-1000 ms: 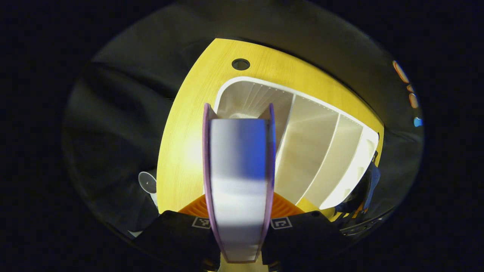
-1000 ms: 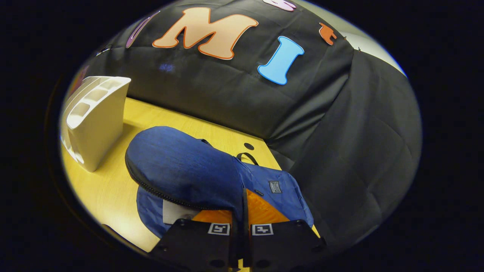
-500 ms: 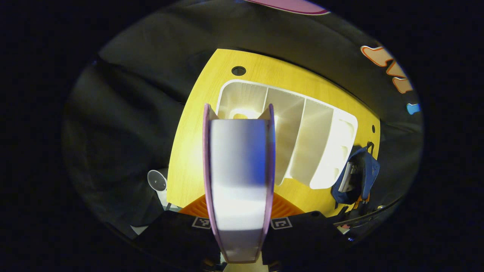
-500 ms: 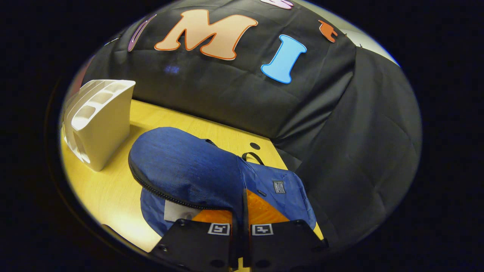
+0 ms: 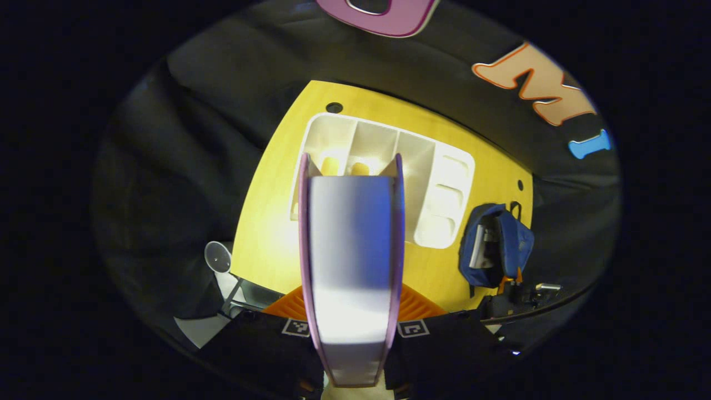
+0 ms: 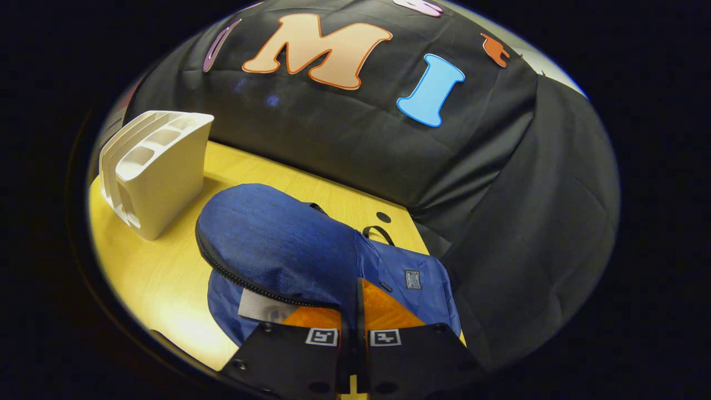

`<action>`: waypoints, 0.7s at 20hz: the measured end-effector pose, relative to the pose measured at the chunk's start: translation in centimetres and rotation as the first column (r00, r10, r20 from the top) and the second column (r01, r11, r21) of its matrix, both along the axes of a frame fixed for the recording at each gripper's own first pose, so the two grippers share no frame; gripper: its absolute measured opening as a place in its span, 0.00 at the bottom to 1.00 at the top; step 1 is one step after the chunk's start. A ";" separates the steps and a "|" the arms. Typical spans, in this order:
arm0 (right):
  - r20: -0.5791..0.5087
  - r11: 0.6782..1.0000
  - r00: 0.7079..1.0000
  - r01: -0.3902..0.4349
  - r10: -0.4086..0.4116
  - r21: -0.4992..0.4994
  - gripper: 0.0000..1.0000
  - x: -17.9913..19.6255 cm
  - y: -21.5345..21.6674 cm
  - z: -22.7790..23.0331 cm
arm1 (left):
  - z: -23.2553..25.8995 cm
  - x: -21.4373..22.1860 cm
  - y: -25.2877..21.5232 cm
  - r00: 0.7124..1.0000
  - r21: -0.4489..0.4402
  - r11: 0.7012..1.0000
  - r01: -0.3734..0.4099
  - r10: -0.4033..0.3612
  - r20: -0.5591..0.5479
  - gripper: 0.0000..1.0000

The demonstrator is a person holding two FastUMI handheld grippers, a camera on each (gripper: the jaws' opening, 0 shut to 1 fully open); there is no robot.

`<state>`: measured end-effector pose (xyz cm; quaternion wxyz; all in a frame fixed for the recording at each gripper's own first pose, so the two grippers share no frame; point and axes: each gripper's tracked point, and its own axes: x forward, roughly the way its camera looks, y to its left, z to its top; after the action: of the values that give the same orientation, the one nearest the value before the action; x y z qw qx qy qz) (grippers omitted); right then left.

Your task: Open the schoolbag, grab two books from the bookshelf and put them into the schoolbag.

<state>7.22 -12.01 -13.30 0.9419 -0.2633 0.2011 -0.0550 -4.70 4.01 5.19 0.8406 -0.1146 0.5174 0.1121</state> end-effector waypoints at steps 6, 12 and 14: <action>-0.003 0.999 0.999 -0.032 0.032 0.012 0.07 0.1 -0.2 0.5 | -2.5 -0.1 -8.5 0.990 -0.072 0.987 0.143 -0.142 0.019 0.39; -0.001 0.998 0.998 -0.063 0.063 0.027 0.07 0.1 -0.7 1.4 | -6.6 3.5 -16.3 0.966 -0.206 0.944 0.257 -0.257 0.028 0.39; -0.004 0.997 0.998 -0.070 0.071 0.042 0.09 0.1 -0.8 1.7 | -7.4 5.4 -18.8 0.956 -0.241 0.925 0.293 -0.288 0.055 0.39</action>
<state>7.33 -12.83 -11.62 0.9481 -0.2505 0.1953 -0.0169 0.70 -14.77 -2.19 0.8318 -0.1413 0.5309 -0.0799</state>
